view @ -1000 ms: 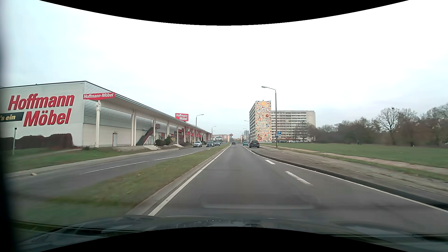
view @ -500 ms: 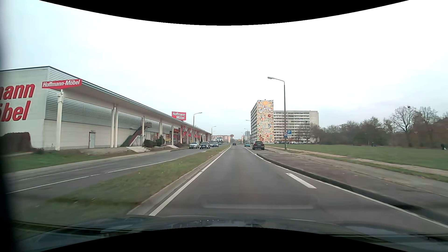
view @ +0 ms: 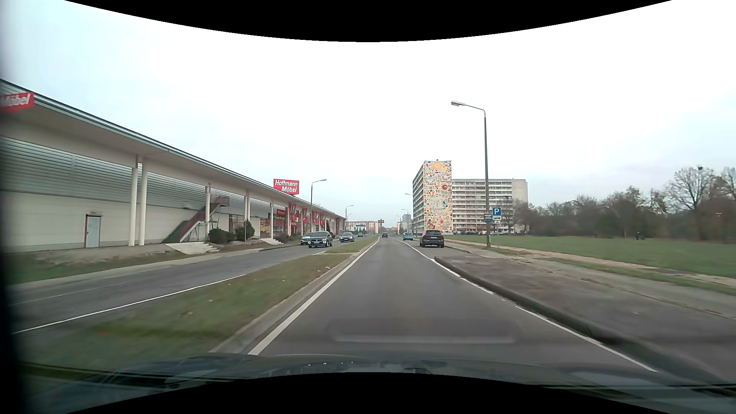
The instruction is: Follow the waypoints while adhering to traffic rules and regulations
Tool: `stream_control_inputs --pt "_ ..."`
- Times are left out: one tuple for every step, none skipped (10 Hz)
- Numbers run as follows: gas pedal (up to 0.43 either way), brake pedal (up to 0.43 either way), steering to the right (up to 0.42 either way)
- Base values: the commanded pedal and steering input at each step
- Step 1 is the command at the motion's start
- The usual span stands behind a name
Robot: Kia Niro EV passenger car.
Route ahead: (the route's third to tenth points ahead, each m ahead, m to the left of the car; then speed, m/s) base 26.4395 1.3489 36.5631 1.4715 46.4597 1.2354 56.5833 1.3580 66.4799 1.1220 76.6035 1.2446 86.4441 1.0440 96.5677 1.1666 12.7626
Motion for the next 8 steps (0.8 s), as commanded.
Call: stream_control_inputs --pt "0.150 0.000 -0.002" --pt "0.150 0.000 -0.001" --pt "0.150 0.000 0.001" --pt "0.150 0.000 0.002" --pt "0.150 0.000 0.004" --pt "0.150 0.000 0.004" --pt "0.150 0.000 0.004" --pt "0.150 0.000 0.004"
